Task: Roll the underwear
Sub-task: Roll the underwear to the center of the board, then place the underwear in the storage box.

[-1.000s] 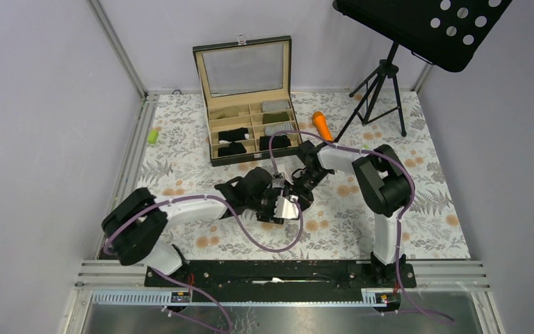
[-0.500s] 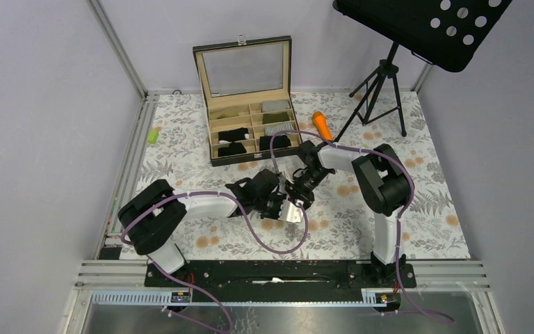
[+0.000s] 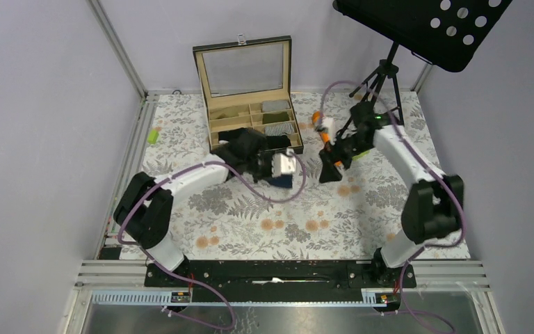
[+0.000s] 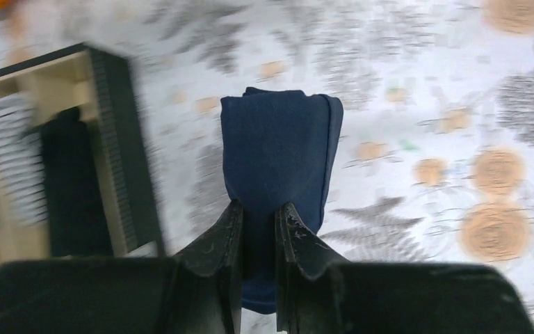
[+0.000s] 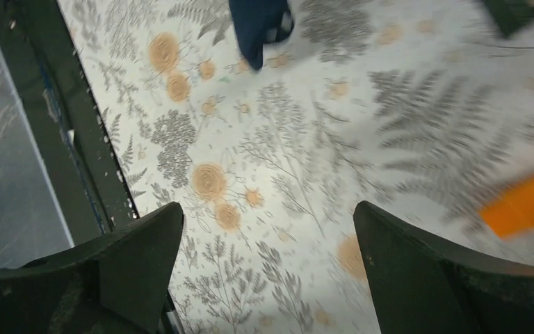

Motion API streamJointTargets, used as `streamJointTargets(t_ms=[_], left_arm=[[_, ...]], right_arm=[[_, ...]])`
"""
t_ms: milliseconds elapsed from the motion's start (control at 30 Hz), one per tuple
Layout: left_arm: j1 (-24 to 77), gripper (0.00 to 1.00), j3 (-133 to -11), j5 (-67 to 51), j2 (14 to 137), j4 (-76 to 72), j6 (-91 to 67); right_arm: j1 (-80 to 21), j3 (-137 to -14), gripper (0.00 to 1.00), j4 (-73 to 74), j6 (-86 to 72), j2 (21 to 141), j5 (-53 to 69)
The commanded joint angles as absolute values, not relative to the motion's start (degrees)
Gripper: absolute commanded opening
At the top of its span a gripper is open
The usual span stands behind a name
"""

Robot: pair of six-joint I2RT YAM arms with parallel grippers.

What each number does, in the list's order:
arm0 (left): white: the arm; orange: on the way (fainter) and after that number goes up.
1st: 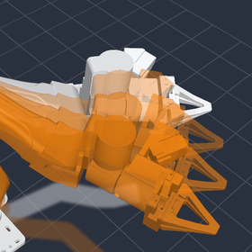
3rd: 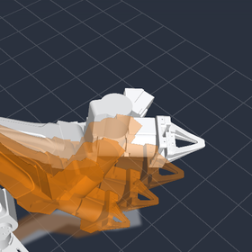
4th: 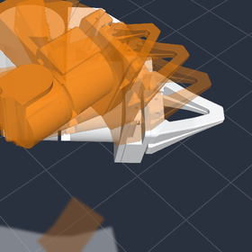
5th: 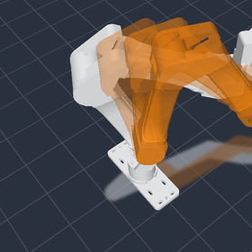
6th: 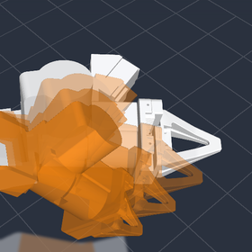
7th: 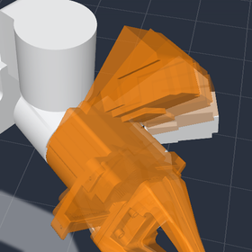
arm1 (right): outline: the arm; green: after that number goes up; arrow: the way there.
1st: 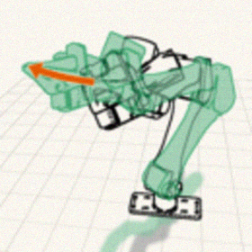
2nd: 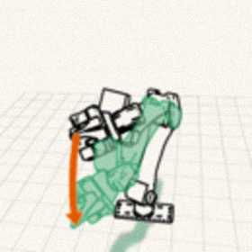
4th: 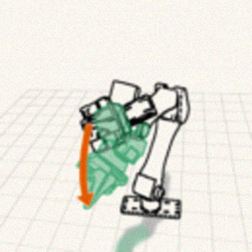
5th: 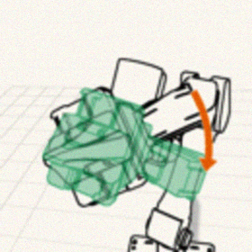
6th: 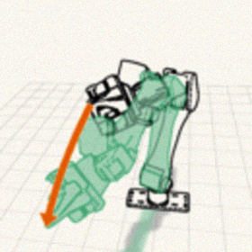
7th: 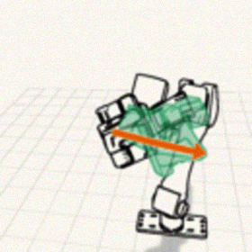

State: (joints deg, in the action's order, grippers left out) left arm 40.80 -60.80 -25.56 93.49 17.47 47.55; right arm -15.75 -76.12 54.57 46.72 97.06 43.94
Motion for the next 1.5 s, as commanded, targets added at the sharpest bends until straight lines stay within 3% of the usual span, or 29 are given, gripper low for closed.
streamJointTargets(t_ms=[0, 167, 433, 600, 1167, 1400, 1467], left_arm=[[34.0, 0.00, -70.7, -26.3, 91.8, 23.8, 50.6], [26.7, 0.00, -80.6, -19.2, 96.8, 23.7, 58.7], [17.2, 0.00, -90.7, -6.4, 109.2, 7.7, 66.4], [14.9, 0.00, -93.0, -5.0, 115.9, -1.3, 69.6], [12.7, 0.00, -82.1, -13.3, 113.5, 11.2, 72.4], [12.5, 0.01, -93.6, -13.1, 120.1, 25.9, 71.1], [12.4, 0.11, -99.4, -13.6, 123.2, 32.0, 70.3]], right_arm=[[-11.6, -78.3, 1.00, 59.5, 43.8, 86.9, 43.9], [-11.4, -74.7, 1.00, 58.6, 39.8, 79.8, 43.0], [-11.3, -71.2, 1.00, 62.4, 41.5, 75.7, 39.3], [-11.3, -70.0, 1.00, 62.4, 40.7, 75.0, 39.2], [-9.9, -65.1, 1.00, 62.0, 41.4, 73.8, 38.1], [-9.8, -65.2, 1.00, 61.8, 41.3, 74.7, 38.0], [-9.8, -64.9, 0.99, 62.0, 41.4, 74.7, 37.9]])
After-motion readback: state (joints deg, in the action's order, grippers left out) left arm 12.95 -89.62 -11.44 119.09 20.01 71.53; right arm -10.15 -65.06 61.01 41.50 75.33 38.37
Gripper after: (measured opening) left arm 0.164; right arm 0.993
